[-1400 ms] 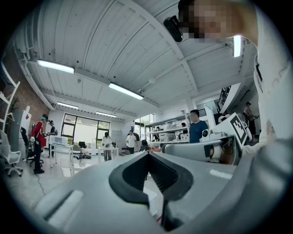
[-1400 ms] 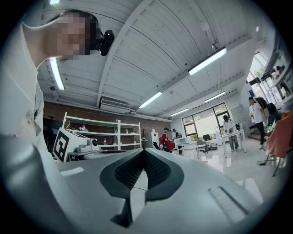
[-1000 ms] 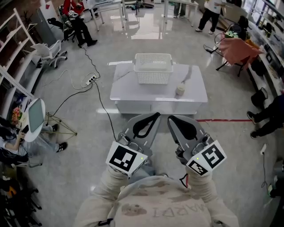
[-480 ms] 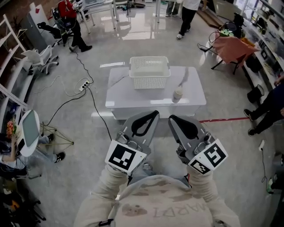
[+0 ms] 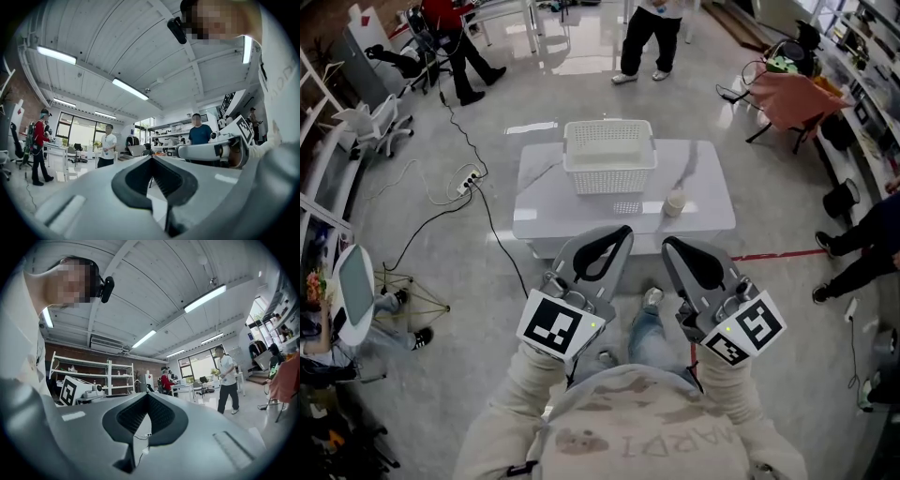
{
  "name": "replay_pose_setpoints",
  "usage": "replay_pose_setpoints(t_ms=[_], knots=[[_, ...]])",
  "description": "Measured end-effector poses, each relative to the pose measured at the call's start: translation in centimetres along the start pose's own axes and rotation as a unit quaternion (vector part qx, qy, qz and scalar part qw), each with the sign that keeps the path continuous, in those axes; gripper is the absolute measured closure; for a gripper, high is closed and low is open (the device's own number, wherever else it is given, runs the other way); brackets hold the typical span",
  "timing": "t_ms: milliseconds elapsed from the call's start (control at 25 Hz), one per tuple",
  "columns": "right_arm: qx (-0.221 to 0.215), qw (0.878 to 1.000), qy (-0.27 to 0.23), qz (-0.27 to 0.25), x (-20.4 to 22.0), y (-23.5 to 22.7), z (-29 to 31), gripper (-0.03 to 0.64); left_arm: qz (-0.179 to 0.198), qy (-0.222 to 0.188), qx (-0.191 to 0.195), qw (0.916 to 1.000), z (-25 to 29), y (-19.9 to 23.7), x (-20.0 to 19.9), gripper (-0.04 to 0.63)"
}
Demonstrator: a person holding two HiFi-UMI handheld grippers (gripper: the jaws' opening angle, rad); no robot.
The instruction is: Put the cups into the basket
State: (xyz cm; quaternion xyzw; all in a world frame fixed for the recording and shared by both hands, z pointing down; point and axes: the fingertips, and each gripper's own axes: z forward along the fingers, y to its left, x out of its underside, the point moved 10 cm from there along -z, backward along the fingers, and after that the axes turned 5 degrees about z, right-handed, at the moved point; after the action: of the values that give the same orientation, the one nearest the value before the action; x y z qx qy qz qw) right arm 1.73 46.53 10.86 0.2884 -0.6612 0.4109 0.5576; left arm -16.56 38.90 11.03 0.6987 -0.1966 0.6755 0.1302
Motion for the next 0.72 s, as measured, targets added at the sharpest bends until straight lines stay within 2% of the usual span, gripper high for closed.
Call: replay_pose_setpoints(t_ms=[160,720], knots=[[-0.014,1.0,0.0,0.001,-1.2,-4.9,2.2,0.592,0.018,-0.008,-0.005,0.9998,4.5,1.9,-0.1,0.594],[-0.066,0.997,0.026,0.006,-4.8,-21.8,9.6,0.594,0.012,0.001,-0.047,0.9988,20.3,8.7,1.1,0.594]])
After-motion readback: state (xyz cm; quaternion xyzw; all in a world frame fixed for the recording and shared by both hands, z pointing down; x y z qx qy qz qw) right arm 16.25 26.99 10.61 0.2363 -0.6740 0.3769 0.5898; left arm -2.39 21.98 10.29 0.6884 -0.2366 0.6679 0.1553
